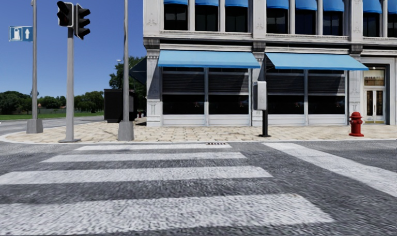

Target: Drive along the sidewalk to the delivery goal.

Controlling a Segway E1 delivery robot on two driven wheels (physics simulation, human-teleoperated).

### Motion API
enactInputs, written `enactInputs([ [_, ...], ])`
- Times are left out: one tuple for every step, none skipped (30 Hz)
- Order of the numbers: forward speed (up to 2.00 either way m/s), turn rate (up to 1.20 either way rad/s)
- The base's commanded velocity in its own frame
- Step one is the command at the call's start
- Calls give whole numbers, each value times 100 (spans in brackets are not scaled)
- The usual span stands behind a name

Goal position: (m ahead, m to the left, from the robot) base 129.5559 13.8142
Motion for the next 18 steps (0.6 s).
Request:
enactInputs([
  [200, 26],
  [200, 26],
  [200, 26],
  [200, 26],
  [200, 26],
  [200, 26],
  [200, 26],
  [200, 26],
  [200, 26],
  [200, 24],
  [200, 16],
  [200, 6],
  [200, 6],
  [200, 2],
  [200, 1],
  [200, 0],
  [200, 0],
  [200, 0],
])
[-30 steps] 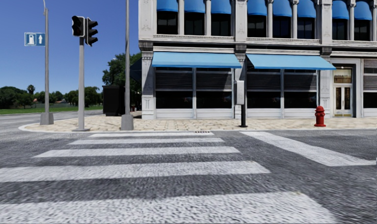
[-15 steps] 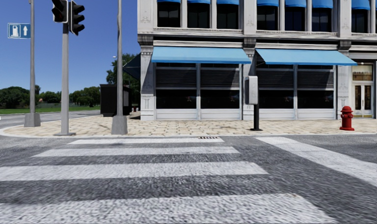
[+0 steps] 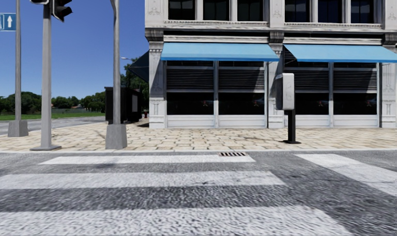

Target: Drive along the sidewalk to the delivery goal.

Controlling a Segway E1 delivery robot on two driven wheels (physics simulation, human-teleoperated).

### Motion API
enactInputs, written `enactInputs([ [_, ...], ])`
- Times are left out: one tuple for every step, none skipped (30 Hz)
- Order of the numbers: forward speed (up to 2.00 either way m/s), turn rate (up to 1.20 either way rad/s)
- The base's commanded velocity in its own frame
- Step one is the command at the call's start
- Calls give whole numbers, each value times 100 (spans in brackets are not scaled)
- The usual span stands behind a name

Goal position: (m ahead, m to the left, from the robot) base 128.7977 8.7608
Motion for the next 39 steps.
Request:
enactInputs([
  [200, 0],
  [200, 0],
  [200, 0],
  [200, 0],
  [200, 0],
  [200, 0],
  [200, 0],
  [200, 0],
  [200, 0],
  [200, 0],
  [200, 0],
  [200, 10],
  [200, 18],
  [200, 18],
  [200, 21],
  [200, 22],
  [200, 22],
  [200, 22],
  [200, 23],
  [200, 23],
  [200, 23],
  [200, 23],
  [200, 23],
  [200, 23],
  [200, 23],
  [200, 24],
  [200, 25],
  [200, 25],
  [200, 25],
  [200, 26],
  [200, 26],
  [200, 26],
  [200, 26],
  [200, 27],
  [200, 29],
  [200, 29],
  [200, 36],
  [200, 44],
  [200, 46],
])
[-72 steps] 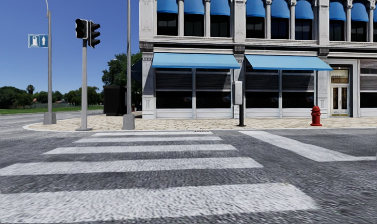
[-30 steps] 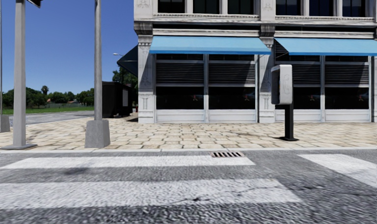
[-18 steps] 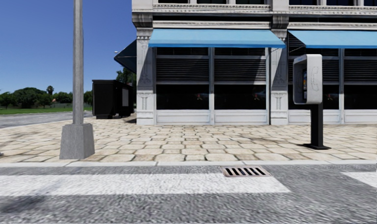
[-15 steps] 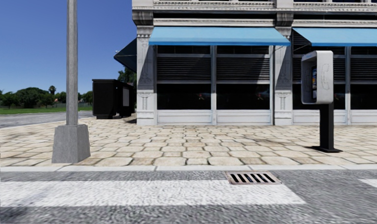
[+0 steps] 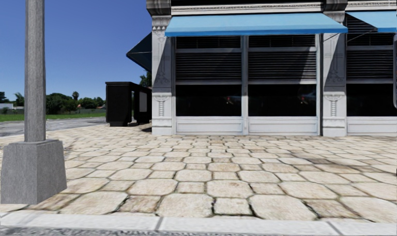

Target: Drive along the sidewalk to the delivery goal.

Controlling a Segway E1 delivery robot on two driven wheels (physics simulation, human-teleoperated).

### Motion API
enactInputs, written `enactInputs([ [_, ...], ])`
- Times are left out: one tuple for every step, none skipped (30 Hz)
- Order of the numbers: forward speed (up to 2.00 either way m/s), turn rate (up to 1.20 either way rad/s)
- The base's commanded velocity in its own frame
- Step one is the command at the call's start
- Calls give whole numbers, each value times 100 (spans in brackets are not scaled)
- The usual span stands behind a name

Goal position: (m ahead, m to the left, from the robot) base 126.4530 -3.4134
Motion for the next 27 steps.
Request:
enactInputs([
  [200, 46],
  [200, 48],
  [200, 50],
  [200, 50],
  [200, 50],
  [200, 51],
  [200, 51],
  [200, 51],
  [200, 51],
  [200, 51],
  [200, 51],
  [200, 51],
  [200, 51],
  [200, 51],
  [200, 51],
  [200, 51],
  [200, 51],
  [200, 51],
  [200, 51],
  [200, 40],
  [200, 40],
  [200, 34],
  [200, 33],
  [200, 33],
  [200, 34],
  [200, 37],
  [200, 38],
])
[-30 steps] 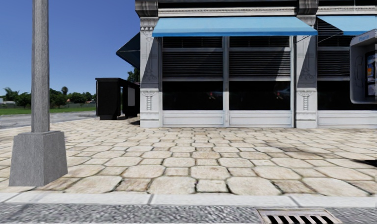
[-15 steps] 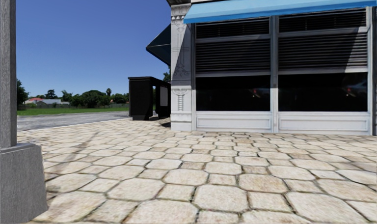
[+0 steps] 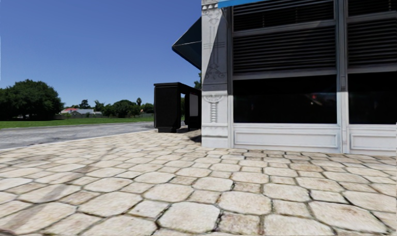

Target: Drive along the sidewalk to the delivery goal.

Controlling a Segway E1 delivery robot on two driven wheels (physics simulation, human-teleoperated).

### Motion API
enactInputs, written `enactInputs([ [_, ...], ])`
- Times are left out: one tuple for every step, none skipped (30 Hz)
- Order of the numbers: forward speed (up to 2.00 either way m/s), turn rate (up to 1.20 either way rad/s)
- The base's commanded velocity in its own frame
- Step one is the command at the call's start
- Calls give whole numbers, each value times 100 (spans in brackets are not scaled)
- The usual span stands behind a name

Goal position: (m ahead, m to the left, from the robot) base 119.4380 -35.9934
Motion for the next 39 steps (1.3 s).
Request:
enactInputs([
  [200, 38],
  [200, 40],
  [200, 41],
  [200, 41],
  [200, 42],
  [200, 42],
  [200, 43],
  [200, 43],
  [200, 43],
  [200, 43],
  [200, 43],
  [200, 43],
  [200, 43],
  [200, 43],
  [200, 43],
  [200, 43],
  [200, 43],
  [200, 43],
  [200, 43],
  [200, 43],
  [200, 43],
  [200, 43],
  [200, 43],
  [200, 43],
  [200, 43],
  [200, 43],
  [200, 43],
  [200, 43],
  [200, 43],
  [200, 43],
  [200, 43],
  [200, 43],
  [200, 43],
  [200, 43],
  [200, 38],
  [200, 27],
  [200, 22],
  [200, 22],
  [200, 0],
])
